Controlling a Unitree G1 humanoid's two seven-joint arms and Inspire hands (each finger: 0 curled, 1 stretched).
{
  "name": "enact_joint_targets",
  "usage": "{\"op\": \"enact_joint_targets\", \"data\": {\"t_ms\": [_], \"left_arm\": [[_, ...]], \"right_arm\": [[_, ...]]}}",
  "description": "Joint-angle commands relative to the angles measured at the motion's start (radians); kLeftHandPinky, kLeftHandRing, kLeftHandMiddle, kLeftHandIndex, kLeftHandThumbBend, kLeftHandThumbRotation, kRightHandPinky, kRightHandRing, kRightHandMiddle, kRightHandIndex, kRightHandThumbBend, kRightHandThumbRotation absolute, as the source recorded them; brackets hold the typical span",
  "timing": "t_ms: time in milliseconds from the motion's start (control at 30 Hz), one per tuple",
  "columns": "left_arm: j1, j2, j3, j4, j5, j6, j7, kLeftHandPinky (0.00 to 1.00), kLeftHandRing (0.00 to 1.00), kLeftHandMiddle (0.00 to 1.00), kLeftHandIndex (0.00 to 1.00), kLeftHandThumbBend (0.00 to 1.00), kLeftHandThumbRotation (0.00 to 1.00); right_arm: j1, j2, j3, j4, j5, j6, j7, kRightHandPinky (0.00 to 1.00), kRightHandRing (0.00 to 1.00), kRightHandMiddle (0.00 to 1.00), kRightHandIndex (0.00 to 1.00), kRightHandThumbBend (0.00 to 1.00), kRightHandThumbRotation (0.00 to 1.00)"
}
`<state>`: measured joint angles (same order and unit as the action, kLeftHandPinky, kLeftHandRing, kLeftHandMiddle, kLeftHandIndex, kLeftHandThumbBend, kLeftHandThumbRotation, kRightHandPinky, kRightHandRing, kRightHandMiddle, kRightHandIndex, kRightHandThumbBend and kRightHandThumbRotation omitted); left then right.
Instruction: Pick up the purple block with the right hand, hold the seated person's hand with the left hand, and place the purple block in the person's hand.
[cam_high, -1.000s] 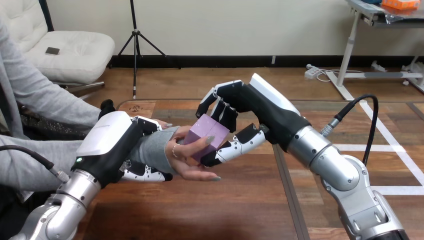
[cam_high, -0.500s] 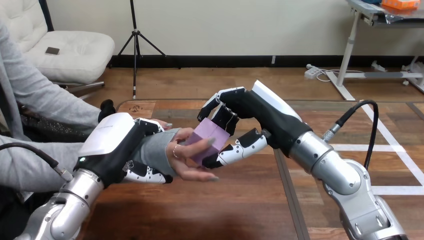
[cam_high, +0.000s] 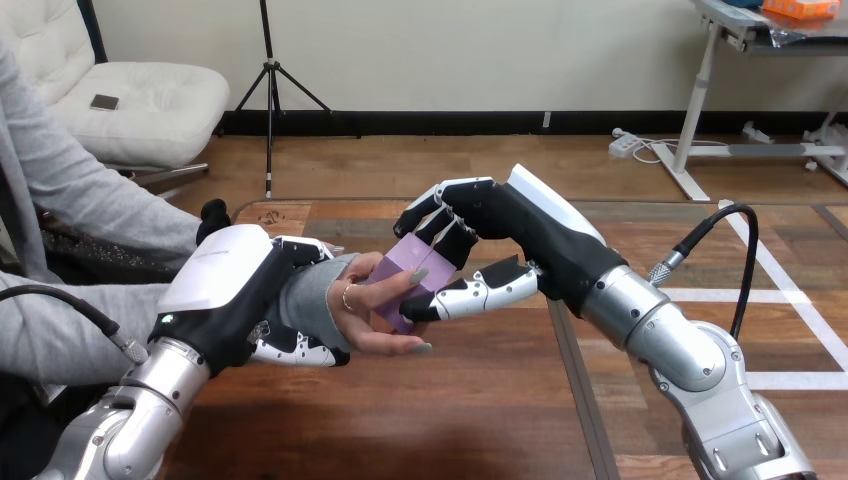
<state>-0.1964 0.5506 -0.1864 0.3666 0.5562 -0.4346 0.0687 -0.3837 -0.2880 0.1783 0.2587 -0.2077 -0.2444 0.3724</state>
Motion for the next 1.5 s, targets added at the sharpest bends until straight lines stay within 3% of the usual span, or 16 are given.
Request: {"op": "enact_joint_targets", "data": {"t_ms": [0,333,833,1200,1467], "left_arm": [[-0.028,0.001,0.018,-0.06,-0.011,0.008,-0.011,0.43,0.51,0.54,0.54,0.78,0.12],[-0.024,0.001,0.022,-0.065,-0.015,0.013,-0.022,0.43,0.5,0.53,0.54,0.77,0.1],[-0.006,0.007,0.028,-0.099,-0.03,0.042,-0.064,0.47,0.54,0.57,0.57,0.74,0.12],[0.042,0.011,0.038,-0.218,-0.006,0.168,-0.136,0.53,0.62,0.66,0.65,0.74,0.2],[0.1,0.001,0.05,-0.31,0.002,0.25,-0.15,0.54,0.64,0.68,0.68,0.75,0.21]], "right_arm": [[-0.021,-0.026,-0.032,-0.054,0.022,-0.005,0.002,0.49,0.53,0.59,0.63,0.98,0.4],[-0.013,-0.038,-0.034,-0.063,0.043,-0.009,0.017,0.53,0.59,0.63,0.67,1.0,0.58],[0.005,-0.053,-0.049,-0.091,0.097,0.004,0.059,0.58,0.66,0.69,0.73,1.0,0.73],[0.029,-0.054,-0.076,-0.105,0.145,0.0,0.071,0.63,0.71,0.73,0.75,1.0,0.82],[0.052,-0.059,-0.093,-0.117,0.182,-0.012,0.076,0.64,0.73,0.75,0.76,1.0,0.86]]}}
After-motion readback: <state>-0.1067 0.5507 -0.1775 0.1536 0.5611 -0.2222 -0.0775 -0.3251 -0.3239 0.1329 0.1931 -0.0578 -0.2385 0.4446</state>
